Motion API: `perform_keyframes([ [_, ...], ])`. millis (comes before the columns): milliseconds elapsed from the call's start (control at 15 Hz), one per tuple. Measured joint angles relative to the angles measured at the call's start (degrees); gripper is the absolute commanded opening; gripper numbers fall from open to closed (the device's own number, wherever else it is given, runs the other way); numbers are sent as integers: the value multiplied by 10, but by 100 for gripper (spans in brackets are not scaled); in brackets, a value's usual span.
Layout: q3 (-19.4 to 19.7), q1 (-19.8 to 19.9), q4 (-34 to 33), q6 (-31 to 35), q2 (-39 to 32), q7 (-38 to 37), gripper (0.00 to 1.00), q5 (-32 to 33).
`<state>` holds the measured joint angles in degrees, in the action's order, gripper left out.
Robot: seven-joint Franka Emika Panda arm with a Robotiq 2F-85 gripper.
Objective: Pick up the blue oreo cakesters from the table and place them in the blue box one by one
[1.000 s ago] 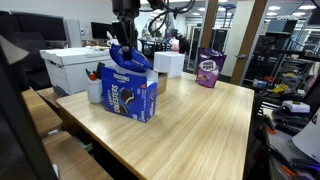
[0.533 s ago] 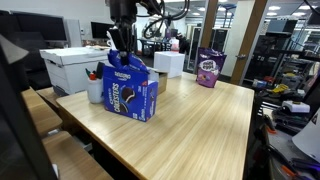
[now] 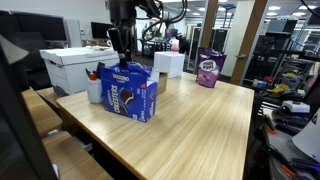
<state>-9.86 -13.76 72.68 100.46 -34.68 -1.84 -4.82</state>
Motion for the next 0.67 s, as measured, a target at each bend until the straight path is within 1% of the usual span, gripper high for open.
perform_keyframes([
  [267,0,0,0,-3,-1,0,88,0],
  [400,1,0,0,-4,-1,0,98,-1],
  [467,1,0,0,-4,-1,0,100,-1],
  [667,7,1,0,-11,0,0,100,0],
])
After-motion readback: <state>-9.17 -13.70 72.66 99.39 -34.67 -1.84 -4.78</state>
